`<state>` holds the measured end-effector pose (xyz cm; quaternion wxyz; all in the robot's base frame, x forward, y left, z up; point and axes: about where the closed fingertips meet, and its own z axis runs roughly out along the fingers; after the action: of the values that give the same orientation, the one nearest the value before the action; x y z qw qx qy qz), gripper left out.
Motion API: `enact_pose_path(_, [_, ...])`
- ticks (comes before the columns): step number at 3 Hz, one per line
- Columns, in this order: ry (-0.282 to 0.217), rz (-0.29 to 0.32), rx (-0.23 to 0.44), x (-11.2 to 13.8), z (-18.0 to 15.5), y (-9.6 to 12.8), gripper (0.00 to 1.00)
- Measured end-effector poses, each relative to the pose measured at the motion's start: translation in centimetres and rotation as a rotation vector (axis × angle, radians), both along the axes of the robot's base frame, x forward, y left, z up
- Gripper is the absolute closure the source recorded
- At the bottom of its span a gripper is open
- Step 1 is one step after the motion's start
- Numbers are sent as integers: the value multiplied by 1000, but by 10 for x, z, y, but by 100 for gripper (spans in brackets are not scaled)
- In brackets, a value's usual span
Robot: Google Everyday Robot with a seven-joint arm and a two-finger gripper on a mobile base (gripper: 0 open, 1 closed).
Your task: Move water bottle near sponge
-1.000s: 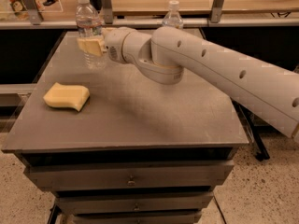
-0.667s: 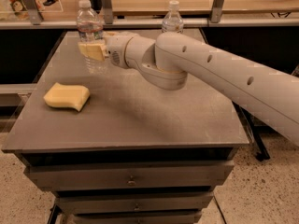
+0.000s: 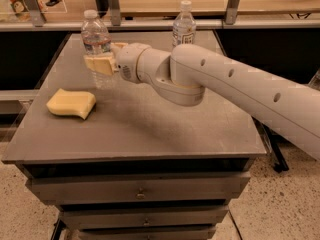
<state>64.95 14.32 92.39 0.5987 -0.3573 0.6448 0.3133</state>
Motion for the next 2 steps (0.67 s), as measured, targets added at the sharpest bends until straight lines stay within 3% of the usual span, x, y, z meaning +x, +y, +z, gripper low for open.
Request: enact_pose_path(2, [2, 33, 2, -14, -10, 8, 100])
